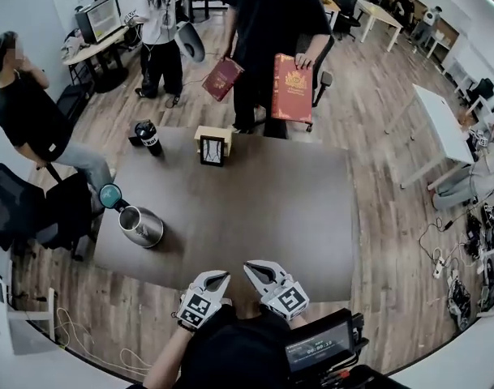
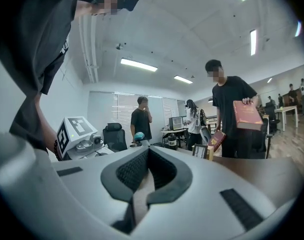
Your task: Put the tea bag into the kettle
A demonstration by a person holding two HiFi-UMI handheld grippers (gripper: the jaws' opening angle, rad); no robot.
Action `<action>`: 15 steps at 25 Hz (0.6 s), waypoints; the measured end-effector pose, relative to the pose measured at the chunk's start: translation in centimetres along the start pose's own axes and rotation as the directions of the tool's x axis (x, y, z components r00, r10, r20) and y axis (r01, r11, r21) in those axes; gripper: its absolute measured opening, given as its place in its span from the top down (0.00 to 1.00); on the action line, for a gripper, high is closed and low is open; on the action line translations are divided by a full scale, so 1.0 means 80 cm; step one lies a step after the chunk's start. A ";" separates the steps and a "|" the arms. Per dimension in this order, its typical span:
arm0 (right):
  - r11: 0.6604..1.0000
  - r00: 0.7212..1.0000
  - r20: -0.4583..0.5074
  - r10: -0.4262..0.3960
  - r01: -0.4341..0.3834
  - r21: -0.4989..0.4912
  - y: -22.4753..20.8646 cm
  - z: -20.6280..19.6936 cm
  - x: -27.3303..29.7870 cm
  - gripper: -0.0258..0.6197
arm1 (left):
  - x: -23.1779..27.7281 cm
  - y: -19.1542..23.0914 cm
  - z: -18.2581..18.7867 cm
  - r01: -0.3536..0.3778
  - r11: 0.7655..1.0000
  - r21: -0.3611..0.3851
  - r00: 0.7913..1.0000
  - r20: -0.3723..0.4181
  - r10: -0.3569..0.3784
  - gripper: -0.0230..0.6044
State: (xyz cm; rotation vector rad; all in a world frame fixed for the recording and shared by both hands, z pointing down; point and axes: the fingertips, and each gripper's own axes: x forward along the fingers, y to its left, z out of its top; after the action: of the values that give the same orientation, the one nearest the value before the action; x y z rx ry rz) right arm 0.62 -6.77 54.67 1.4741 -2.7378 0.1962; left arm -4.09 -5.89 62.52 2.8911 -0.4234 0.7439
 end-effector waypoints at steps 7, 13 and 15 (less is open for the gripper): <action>0.997 0.997 -0.010 -0.078 0.078 -0.009 -0.056 -0.002 -0.079 0.95 | 0.068 -0.050 0.045 0.069 0.997 0.042 0.998 -0.007 -0.069 0.97; 0.989 0.989 0.014 -0.146 0.146 0.010 -0.114 0.004 -0.141 0.95 | 0.124 -0.097 0.093 0.117 0.989 0.087 0.993 -0.009 -0.116 0.97; 0.987 0.987 0.018 -0.157 0.156 0.024 -0.128 -0.002 -0.151 0.95 | 0.135 -0.105 0.097 0.121 0.989 0.089 0.993 -0.016 -0.120 0.97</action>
State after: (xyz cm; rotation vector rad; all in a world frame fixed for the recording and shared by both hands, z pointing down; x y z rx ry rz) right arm 15.82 -2.28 54.85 1.6964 -2.6265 0.2106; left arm 11.02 -1.89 60.63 2.9620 -0.2169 0.7783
